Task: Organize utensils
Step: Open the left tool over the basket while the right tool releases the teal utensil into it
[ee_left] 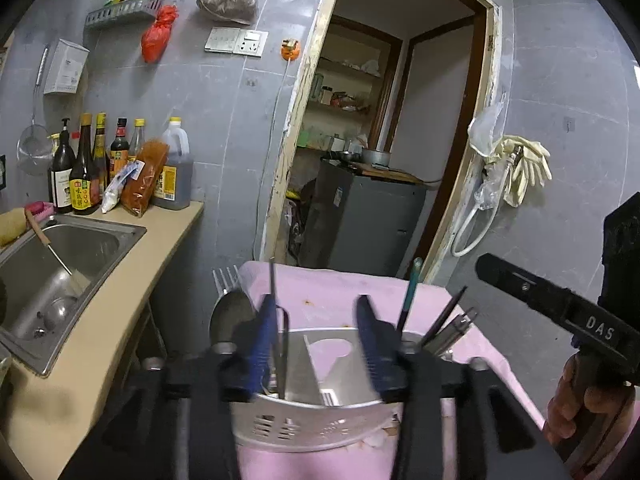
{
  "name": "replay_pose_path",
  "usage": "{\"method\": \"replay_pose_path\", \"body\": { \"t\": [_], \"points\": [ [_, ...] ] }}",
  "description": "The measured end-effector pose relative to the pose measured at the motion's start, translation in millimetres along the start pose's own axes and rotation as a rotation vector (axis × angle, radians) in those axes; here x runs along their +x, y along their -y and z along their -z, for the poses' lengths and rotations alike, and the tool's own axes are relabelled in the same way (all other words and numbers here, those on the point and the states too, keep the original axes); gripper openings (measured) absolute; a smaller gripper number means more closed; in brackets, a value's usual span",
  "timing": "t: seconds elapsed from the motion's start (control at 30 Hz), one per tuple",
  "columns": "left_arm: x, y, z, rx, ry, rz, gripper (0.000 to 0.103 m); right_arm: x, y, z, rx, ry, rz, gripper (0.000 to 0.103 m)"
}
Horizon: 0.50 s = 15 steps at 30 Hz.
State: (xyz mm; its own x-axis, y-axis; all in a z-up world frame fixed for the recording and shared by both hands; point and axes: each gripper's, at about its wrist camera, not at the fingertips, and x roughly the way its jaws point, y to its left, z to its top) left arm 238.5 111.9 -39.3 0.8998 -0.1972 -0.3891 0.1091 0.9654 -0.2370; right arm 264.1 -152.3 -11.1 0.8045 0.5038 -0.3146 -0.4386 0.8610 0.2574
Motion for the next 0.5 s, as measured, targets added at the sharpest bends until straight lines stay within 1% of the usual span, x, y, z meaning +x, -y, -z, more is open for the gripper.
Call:
{"method": "replay_pose_path", "body": {
  "t": [0.03,0.07,0.1,0.13,0.17,0.2,0.23,0.3,0.33,0.4,0.5],
  "points": [
    [-2,3,-1,-0.005,0.002,-0.003,0.050,-7,4,-3,0.001,0.010,0.013,0.051],
    [-5,7,-2,-0.011,0.004,-0.006,0.055,-16,9,-6,0.002,0.018,0.030,0.057],
    [-9,12,-4,-0.016,0.007,-0.011,0.063,-25,17,-9,0.003,0.029,0.052,0.066],
    [-12,19,-5,-0.021,0.012,-0.022,0.068,-32,21,-10,0.004,0.036,0.067,0.070],
    [-14,23,-7,-0.022,0.017,-0.028,0.075,-40,29,-12,0.003,0.046,0.089,0.076],
    [-17,31,-8,-0.023,0.030,-0.036,0.082,-48,37,-14,0.001,0.056,0.114,0.081],
    [-19,39,-10,-0.021,0.042,-0.046,0.086,-54,43,-17,-0.002,0.063,0.132,0.083],
    [-24,54,-12,-0.021,0.072,-0.064,0.098,-68,56,-20,-0.016,0.081,0.172,0.091],
    [-25,61,-12,-0.021,0.088,-0.072,0.101,-75,63,-21,-0.026,0.090,0.193,0.092],
    [-27,78,-11,-0.014,0.118,-0.091,0.102,-85,74,-23,-0.053,0.099,0.223,0.099],
    [-27,104,-10,0.014,0.147,-0.116,0.103,-95,94,-22,-0.066,0.079,0.248,0.100]
  ]
}}
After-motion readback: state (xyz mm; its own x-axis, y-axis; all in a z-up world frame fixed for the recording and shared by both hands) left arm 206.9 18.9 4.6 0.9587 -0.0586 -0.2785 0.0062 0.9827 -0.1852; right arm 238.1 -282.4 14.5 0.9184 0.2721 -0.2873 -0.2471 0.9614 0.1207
